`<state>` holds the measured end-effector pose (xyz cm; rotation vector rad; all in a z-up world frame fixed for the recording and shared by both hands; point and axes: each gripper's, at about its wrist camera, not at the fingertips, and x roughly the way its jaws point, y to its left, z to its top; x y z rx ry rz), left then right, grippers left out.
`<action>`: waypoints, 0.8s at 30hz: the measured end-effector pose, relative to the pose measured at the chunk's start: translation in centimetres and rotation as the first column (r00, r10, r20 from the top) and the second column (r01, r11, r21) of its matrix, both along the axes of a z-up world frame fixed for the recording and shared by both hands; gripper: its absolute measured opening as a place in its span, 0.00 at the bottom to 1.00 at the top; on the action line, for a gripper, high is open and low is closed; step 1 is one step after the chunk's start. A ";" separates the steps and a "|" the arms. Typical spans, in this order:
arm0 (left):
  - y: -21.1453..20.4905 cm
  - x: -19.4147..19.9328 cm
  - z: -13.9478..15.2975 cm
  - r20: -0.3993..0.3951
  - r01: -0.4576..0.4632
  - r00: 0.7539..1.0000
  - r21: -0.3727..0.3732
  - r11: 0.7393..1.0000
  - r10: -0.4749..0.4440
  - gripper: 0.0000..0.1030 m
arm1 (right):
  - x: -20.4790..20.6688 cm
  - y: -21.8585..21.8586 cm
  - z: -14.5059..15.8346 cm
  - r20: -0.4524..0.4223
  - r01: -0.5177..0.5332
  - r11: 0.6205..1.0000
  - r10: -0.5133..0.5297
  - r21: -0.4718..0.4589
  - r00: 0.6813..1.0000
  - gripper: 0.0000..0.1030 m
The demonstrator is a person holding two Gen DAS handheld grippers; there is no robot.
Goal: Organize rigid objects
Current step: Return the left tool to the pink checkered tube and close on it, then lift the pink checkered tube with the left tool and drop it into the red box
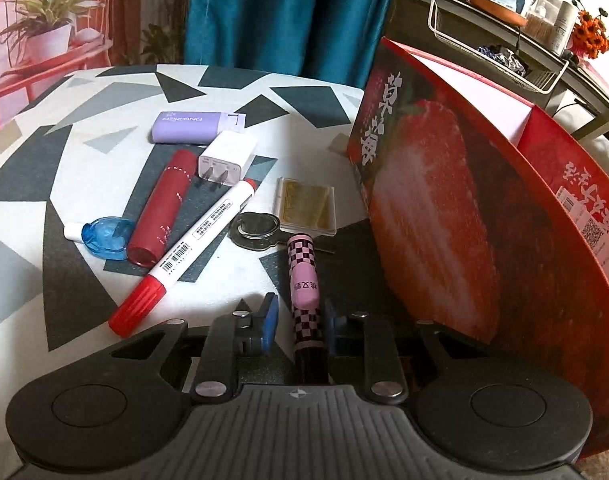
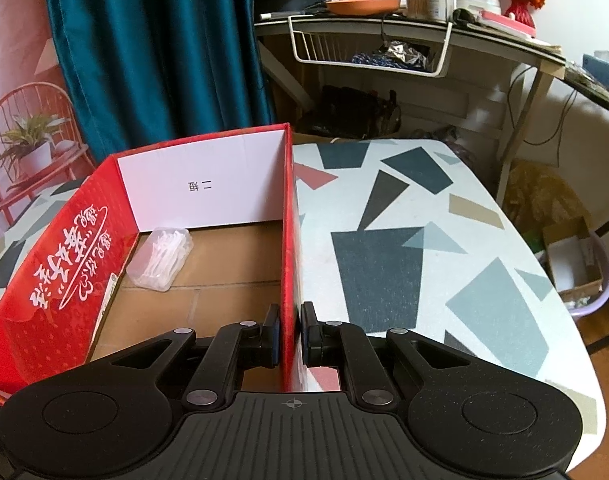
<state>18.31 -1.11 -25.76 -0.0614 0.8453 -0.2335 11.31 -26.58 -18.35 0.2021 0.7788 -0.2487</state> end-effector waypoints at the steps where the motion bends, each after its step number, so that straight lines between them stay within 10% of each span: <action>1: 0.0 -0.1 0.0 0.004 0.001 1.000 0.003 1.000 -0.001 0.24 | -0.1 0.0 0.0 0.000 0.000 1.000 0.000 0.001 1.000 0.09; 24: 0.8 0.3 0.0 0.002 0.025 1.000 0.015 1.000 -0.025 0.18 | -0.5 0.0 -0.1 0.003 0.015 1.000 -0.015 0.024 1.000 0.09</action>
